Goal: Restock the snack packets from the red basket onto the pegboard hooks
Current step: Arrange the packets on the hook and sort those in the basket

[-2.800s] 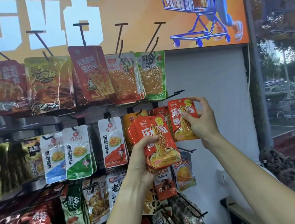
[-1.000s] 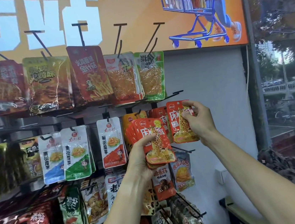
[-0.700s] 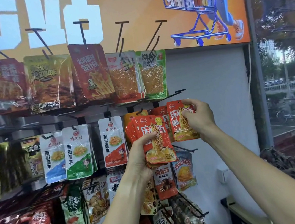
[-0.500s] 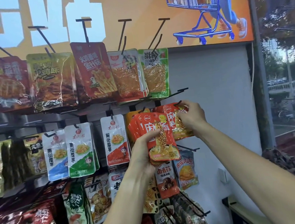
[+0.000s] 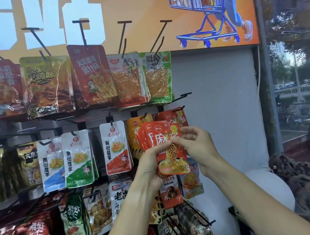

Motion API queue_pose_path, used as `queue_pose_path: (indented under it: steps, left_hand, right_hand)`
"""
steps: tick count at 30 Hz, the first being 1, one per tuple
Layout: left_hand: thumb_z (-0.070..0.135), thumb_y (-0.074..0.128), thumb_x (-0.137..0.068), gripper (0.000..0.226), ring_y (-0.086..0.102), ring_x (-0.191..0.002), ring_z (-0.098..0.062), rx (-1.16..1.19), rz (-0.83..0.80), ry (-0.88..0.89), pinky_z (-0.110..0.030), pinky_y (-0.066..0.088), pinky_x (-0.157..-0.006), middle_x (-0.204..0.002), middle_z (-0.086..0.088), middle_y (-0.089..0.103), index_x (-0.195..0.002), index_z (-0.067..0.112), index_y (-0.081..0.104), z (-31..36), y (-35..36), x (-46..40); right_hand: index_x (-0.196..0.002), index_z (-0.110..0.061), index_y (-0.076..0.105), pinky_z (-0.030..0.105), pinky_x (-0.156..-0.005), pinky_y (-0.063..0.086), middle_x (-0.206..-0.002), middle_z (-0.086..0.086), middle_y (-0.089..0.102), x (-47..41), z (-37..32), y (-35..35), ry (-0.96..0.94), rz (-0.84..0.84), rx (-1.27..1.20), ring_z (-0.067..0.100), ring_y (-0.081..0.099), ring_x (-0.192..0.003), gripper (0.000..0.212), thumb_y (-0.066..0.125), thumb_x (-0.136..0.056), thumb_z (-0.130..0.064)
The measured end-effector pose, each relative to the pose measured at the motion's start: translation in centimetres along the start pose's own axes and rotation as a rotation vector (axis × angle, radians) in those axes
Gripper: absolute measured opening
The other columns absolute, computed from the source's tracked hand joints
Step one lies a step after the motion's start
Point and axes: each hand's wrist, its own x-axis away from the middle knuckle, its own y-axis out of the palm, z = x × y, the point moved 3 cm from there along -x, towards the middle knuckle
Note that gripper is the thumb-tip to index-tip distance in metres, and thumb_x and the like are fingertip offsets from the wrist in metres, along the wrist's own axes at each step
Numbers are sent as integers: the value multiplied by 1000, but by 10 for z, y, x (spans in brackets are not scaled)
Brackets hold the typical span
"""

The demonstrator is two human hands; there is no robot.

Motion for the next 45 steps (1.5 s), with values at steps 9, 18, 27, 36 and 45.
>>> queue_pose_path:
  steps: [9, 18, 27, 36, 45]
  left_hand:
    - [16, 64, -94, 20, 74, -73, -30, 133, 4, -15, -46, 60, -82, -92, -17, 78, -92, 3, 79, -9, 12, 8]
    - [19, 62, -94, 27, 72, -84, -34, 162, 29, -13, -56, 54, -102, -99, -18, 77, -116, 5, 68, 0, -2, 6]
    - [18, 62, -95, 31, 71, -90, -36, 164, 2, 0, -62, 47, -112, -101, -19, 76, -122, 5, 66, 4, -6, 4]
    - [16, 64, -94, 29, 71, -98, -38, 161, -15, -6, -64, 47, -111, -113, -24, 76, -120, 4, 67, 7, -9, 5]
    - [13, 70, -93, 33, 74, -102, -41, 95, 19, -19, -64, 54, -102, -119, -23, 76, -125, 5, 66, 5, -15, 7]
  right_hand:
    - [-106, -28, 52, 45, -82, 63, -107, 4, 68, 3, 13, -4, -103, 154, 32, 19, 71, -96, 36, 82, -89, -17]
    - [-120, -24, 64, 42, -79, 64, -121, -2, 64, -36, -17, -30, -269, 261, 21, 18, 68, -108, 25, 66, -101, -9]
    - [-138, -20, 62, 45, -86, 63, -124, 1, 65, -62, -24, -28, -212, 173, 226, 22, 70, -105, 34, 61, -104, -17]
    - [-141, -18, 60, 40, -89, 60, -130, 4, 65, -82, -24, -19, -203, 159, 447, 24, 67, -111, 39, 61, -103, -15]
    - [-140, -28, 60, 42, -104, 50, -137, 6, 62, -67, -12, -5, -184, 135, 622, 25, 59, -124, 41, 65, -100, -30]
